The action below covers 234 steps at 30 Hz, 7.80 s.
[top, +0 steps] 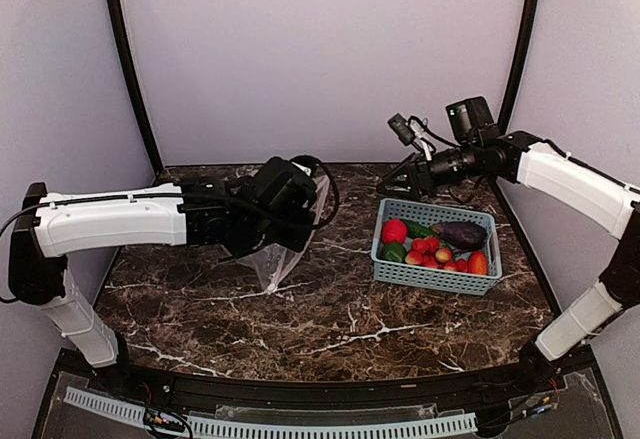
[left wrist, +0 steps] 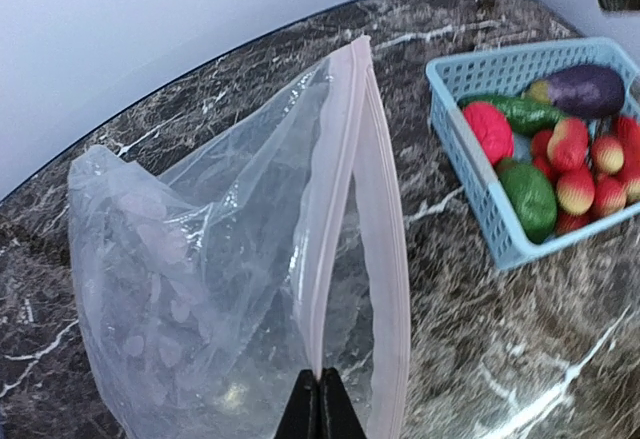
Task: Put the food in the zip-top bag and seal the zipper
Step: Pick up the zipper food storage bag at the center of the board, then pass from the left arm to the right, then pass from the right arm to the left, then pick up the fake vegetable from the bin.
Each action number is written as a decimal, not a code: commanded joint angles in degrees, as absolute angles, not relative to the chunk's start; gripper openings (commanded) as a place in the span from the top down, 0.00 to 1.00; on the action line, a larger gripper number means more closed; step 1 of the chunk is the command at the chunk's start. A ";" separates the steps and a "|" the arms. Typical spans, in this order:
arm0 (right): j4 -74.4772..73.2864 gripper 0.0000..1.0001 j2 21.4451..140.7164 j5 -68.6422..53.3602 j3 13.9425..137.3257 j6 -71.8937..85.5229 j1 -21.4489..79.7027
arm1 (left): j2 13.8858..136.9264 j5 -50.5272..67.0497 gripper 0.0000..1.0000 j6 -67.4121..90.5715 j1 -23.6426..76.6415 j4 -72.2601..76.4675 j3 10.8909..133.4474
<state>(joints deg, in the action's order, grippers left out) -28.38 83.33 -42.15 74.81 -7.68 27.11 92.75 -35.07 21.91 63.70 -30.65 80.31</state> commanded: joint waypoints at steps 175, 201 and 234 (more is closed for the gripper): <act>-46.16 0.39 92.04 -0.18 70.27 -37.27 8.77 | 76.47 10.35 0.99 16.97 44.05 4.22 58.13; -34.60 0.01 99.60 3.16 65.90 -36.30 9.05 | 76.19 12.51 0.99 17.73 44.12 4.91 57.96; -47.48 0.41 77.32 -40.63 80.84 -26.23 22.86 | 77.34 7.72 0.99 16.82 43.84 8.18 56.97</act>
